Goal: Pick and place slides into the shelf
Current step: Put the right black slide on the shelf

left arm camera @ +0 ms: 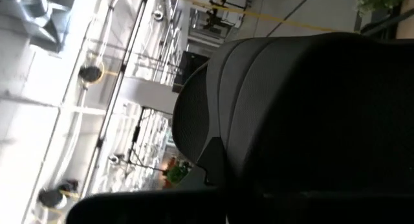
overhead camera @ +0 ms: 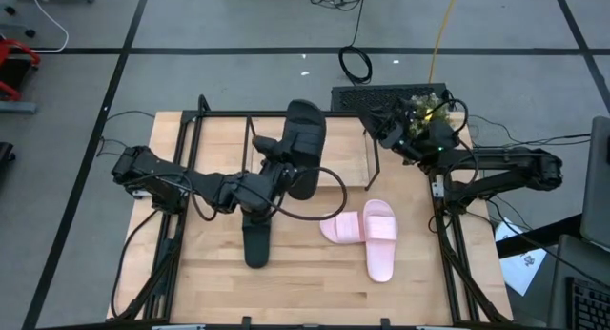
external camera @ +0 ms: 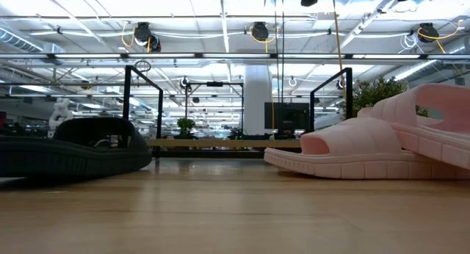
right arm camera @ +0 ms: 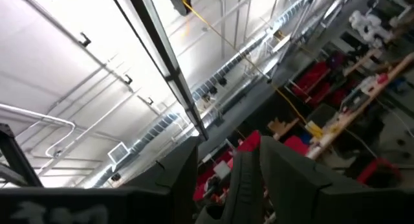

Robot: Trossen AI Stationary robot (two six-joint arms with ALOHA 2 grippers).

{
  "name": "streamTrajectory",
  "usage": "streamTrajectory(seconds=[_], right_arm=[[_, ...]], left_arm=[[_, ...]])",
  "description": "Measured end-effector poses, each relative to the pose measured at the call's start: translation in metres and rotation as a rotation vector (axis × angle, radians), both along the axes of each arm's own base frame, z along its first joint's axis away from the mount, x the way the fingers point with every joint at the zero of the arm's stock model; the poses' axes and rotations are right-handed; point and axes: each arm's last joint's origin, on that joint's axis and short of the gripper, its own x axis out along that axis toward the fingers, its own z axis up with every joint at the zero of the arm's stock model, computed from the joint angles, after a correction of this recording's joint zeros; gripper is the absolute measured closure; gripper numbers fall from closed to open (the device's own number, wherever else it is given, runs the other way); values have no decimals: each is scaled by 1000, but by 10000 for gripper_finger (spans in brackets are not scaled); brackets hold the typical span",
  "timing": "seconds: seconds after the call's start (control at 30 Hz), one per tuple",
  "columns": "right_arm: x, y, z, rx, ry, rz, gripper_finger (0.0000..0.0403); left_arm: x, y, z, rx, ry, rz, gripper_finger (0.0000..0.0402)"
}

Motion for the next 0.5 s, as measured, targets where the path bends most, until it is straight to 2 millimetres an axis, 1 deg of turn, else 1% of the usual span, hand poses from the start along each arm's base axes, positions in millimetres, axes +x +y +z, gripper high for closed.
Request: streamTrajectory(seconds=[0.17,0.33,0.5], right_arm=[[-4,1,4,-35,-7,-20,246],[-5,1,5,-37,-11,-21,246],[-5,1,4,-34,-11,-15,246]], left_arm=[[0,4,0,-27,-56,40,401],[2,14,-1,-36,-75,66,401],[4,24,-9,-65,-96,67,401]])
